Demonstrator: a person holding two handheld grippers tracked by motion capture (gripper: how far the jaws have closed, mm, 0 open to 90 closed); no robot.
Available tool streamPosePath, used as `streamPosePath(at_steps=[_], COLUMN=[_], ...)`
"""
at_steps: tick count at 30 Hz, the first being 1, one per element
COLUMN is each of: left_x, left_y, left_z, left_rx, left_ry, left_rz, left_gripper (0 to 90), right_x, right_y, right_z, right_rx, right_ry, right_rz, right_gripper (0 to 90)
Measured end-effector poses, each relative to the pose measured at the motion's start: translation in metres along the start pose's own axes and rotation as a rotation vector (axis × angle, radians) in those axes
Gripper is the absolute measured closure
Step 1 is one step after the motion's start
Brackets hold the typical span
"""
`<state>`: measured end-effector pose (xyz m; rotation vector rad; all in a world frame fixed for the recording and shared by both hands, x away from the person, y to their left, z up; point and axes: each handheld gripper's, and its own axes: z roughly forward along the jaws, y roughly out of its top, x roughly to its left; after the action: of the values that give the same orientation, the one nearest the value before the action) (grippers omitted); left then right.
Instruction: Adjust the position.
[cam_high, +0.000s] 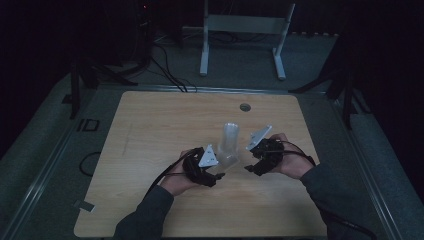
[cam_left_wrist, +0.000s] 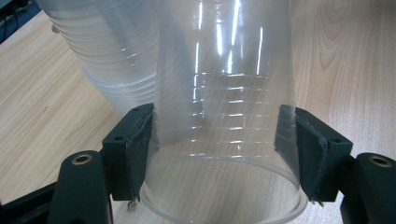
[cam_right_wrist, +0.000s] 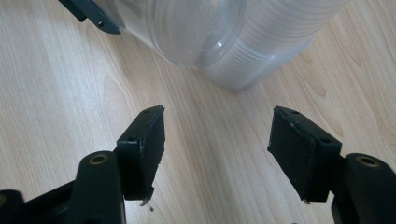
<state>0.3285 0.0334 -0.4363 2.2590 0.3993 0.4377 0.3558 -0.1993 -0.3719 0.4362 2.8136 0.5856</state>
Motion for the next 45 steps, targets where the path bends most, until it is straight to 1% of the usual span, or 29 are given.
streamPosePath(at_steps=[7,16,17,22,25,27,32,36,45], left_x=[-0.001,-0.004,-0.005,-0.007,-0.010,-0.010,-0.012,-0.013,-0.016], left_y=[0.001,0.001,0.001,0.002,0.003,0.004,0.005,0.005,0.006], left_z=[0.001,0.001,0.002,0.003,0.004,0.005,0.006,0.007,0.009], left_rx=[0.011,0.023,0.027,0.038,0.047,0.054,0.062,0.076,0.108], left_ry=[-0.001,-0.007,-0.010,-0.016,-0.023,-0.026,-0.031,-0.033,-0.043], left_rz=[0.019,0.034,0.044,0.060,0.076,0.086,0.096,0.112,0.145], left_gripper=[29.9,29.9,29.9,30.0,30.0,30.0,30.0,30.0,30.0], right_x=[0.002,0.005,0.005,0.007,0.009,0.010,0.013,0.014,0.019], right_y=[0.005,0.009,0.010,0.012,0.014,0.015,0.018,0.020,0.023], right_z=[-0.002,-0.002,-0.002,-0.001,0.001,0.002,0.002,0.004,0.007], right_rx=[0.019,0.040,0.043,0.069,0.087,0.093,0.113,0.135,0.170], right_ry=[0.004,0.007,0.009,0.015,0.015,0.020,0.025,0.028,0.040], right_rz=[-0.037,-0.067,-0.070,-0.087,-0.108,-0.112,-0.135,-0.142,-0.175], right_gripper=[35.5,35.2,34.6,33.4,32.7,32.4,31.2,31.0,30.8])
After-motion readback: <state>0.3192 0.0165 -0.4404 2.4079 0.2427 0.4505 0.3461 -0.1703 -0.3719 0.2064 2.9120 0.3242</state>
